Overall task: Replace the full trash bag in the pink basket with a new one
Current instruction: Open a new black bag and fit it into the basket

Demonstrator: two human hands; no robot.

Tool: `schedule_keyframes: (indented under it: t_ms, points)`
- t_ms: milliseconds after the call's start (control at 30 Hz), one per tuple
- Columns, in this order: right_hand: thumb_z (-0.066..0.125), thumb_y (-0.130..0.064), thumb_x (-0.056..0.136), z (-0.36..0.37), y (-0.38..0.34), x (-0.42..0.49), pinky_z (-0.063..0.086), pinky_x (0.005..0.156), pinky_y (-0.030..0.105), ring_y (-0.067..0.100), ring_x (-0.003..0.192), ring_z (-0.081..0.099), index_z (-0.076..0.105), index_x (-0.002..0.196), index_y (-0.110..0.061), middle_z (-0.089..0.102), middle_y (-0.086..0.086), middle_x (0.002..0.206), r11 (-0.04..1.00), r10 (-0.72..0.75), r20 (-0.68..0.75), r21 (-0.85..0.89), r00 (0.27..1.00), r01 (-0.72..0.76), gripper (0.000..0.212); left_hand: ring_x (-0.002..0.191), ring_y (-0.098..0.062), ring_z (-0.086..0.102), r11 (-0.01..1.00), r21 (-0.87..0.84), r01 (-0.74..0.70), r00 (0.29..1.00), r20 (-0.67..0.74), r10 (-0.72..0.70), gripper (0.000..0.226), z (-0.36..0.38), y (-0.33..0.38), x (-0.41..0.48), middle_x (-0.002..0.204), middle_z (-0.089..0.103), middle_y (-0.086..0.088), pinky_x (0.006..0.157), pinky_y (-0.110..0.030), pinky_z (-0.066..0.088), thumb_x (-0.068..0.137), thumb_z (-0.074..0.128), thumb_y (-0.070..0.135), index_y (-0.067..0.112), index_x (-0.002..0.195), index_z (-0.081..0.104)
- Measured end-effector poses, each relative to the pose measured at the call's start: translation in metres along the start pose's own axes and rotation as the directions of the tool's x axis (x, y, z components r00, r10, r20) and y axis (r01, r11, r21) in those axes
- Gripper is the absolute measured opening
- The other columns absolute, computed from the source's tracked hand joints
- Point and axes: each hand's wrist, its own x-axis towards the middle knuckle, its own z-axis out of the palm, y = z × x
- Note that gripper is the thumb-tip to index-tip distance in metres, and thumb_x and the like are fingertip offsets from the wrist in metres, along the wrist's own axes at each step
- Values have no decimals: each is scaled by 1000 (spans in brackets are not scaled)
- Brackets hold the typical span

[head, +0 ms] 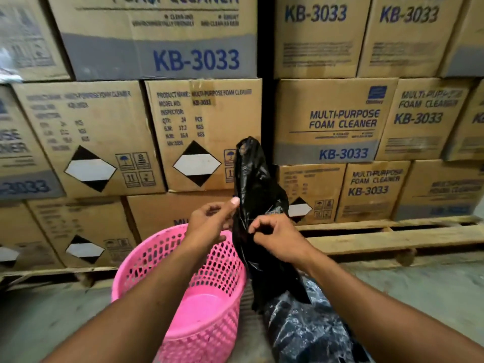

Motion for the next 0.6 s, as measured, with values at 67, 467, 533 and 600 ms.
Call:
schedule_keyframes:
  t_ms: [67,467,533,600]
  points:
    - [62,4,80,21,-15,3,51,82,32,21,80,68,70,76,-18,74,8,83,998,-54,46,-22,997,55,24,77,-13,73,999,25,-45,998,-46,47,40,-17,6,-1,86,79,1,62,-27,51,72,85,43,17,100,74]
    - [66,-36,89,79,-88,56,54,73,29,13,97,69,75,91,-28,74,-3,97,840,163,58,515,985,-170,12,89,-14,73,801,342,-492,758,-284,587,18,-112,64,-8,88,76,2,86,-37,60,88,69,5,23,88,71]
    - [65,-47,86,77,-104,70,57,68,34,21,93,71,73,97,-24,72,5,98,717,257,83,652,963,-247,27,84,2,69,671,494,-554,671,-213,710,21,-117,68,-13,85,73,16,79,-20,56,85,69,8,28,90,69]
    - [66,-62,77,80,-115,79,57,63,35,22,86,71,74,98,-23,72,6,96,702,289,98,655,952,-281,46,87,0,67,598,565,-569,665,-112,739,22,-121,60,-19,91,72,12,80,-19,54,82,69,7,24,95,72]
